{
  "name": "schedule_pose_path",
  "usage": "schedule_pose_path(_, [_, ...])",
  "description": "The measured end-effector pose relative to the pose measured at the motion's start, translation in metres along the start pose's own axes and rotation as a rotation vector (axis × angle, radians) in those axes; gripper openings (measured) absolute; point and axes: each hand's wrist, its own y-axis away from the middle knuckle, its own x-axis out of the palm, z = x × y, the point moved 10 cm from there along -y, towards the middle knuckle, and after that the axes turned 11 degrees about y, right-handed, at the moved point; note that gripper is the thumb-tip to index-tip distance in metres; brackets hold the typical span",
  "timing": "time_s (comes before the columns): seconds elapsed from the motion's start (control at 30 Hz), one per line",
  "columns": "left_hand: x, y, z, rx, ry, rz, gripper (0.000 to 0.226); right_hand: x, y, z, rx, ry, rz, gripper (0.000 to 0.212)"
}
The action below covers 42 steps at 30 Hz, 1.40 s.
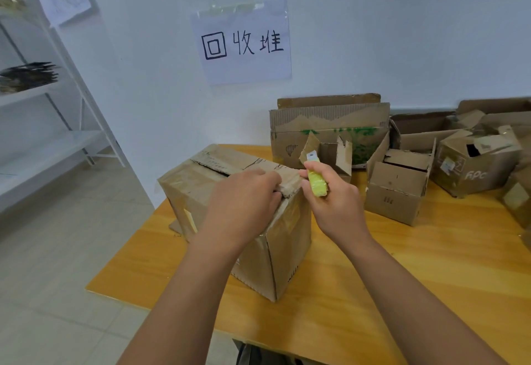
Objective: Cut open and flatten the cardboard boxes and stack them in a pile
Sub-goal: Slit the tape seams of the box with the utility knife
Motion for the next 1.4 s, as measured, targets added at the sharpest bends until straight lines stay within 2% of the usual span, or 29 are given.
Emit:
schedule_pose_path(0.13, [-0.006, 0.017, 0.022, -0.143, 0.294, -0.128, 0.024, 0.000, -0.003, -0.004, 0.036, -0.106, 0.070, 0.038])
schedule_pose_path(0.23, [-0.009, 0.022, 0.028, -0.179, 0.374, -0.183, 0.023, -0.018, -0.007, -0.005, 0.127, -0.311, -0.019, 0.041])
schedule_pose_path(0.33, [-0.009, 0.020, 0.029, -0.198, 0.404, -0.189, 0.018, -0.031, 0.000, -0.012, 0.280, -0.567, -0.126, 0.024])
schedule_pose_path(0.47, [-0.007, 0.020, 0.031, -0.201, 0.421, -0.198, 0.015, -0.013, 0.011, -0.012, 0.386, -0.746, 0.005, 0.013])
schedule_pose_path(0.67, [-0.004, 0.021, 0.033, -0.194, 0.536, -0.223, 0.006, 0.005, 0.017, -0.013, 0.470, -0.774, 0.143, 0.014])
schedule_pose_path(0.77, [-0.001, 0.020, 0.035, -0.186, 0.555, -0.207, 0.013, 0.009, 0.018, -0.012, 0.486, -0.786, 0.192, 0.014])
schedule_pose_path(1.07, [-0.002, 0.015, 0.037, -0.159, 0.391, -0.232, 0.016, 0.012, 0.014, -0.010, 0.480, -0.740, 0.241, 0.016])
schedule_pose_path(1.4, [0.009, 0.004, 0.015, 0.088, 0.408, -0.013, 0.027, 0.018, 0.009, -0.017, 0.548, -0.687, 0.255, 0.018])
